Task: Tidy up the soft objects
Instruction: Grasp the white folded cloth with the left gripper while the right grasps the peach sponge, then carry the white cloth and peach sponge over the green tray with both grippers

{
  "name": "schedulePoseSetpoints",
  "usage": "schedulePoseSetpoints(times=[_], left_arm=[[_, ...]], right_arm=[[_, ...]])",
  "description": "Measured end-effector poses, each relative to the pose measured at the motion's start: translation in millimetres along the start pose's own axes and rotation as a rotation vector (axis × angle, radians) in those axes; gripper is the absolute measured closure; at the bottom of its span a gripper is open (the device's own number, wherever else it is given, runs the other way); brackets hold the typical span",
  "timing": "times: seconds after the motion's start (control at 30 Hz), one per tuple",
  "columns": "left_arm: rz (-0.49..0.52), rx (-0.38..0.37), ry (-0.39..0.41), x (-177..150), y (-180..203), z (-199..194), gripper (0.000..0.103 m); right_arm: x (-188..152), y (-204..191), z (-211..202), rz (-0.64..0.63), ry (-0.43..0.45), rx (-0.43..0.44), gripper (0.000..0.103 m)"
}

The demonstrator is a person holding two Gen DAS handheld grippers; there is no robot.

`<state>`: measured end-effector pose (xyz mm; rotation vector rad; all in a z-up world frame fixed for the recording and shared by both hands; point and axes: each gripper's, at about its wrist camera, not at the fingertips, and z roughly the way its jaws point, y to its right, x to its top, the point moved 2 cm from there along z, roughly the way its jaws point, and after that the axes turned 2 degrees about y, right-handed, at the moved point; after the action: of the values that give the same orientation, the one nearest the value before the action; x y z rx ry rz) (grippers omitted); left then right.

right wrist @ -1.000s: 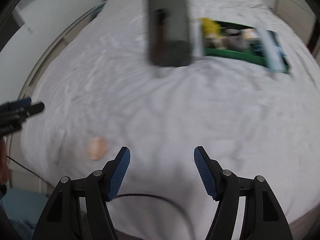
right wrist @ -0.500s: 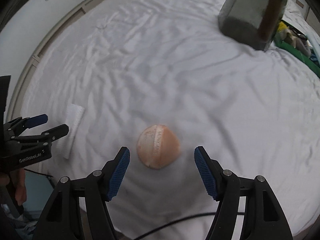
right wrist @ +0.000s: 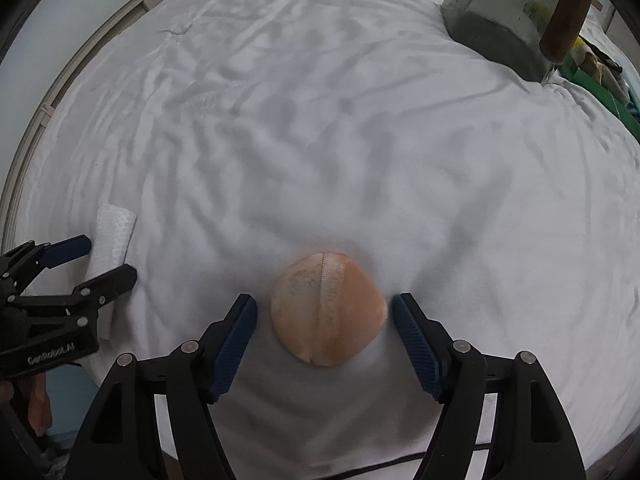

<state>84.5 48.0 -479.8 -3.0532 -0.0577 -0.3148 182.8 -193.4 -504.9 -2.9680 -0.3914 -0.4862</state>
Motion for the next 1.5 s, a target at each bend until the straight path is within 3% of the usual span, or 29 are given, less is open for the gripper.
schedulePoseSetpoints(times=[0.37,0.53,0.6,0.77,1.0,1.13,1.27,1.5], left_arm=[[-0.006,0.002,-0.014,5.8,7.1,20.2,0.029],[-0.012,-0.004,-0.011,7.8,-8.6,30.5,0.029],[-0.014,-0.006,-0.01,8.4,-10.6,30.1,0.03],[-0.006,-0.012,-0.011,5.1,-7.6,27.0,0.041],[0.023,-0.01,-0.015,7.5,3.0,26.6,0.062],[0.03,-0.006,0.003,11.1,10.4,25.8,0.079],[0.022,0.013,0.01,11.5,15.2,24.8,0.092],[0.041,0.05,0.003,23.2,29.7,9.8,0.094]], right_arm=[[0.6,-1.1,14.5,0.02,-0.008,-0.004,0.03],[-4.9,2.3,9.2,0.021,-0.001,-0.021,0.047],[-4.2,3.2,6.2,0.025,-0.002,-0.018,0.049],[-5.2,1.4,4.6,0.019,0.004,-0.029,0.059],[-9.5,8.9,-4.5,0.031,0.009,-0.022,0.081],[-10.5,15.5,-8.5,0.04,0.008,-0.013,0.092],[-9.8,20.6,-13.2,0.041,0.013,0.002,0.094],[-11.1,35.9,-35.1,0.055,0.038,0.044,0.094]])
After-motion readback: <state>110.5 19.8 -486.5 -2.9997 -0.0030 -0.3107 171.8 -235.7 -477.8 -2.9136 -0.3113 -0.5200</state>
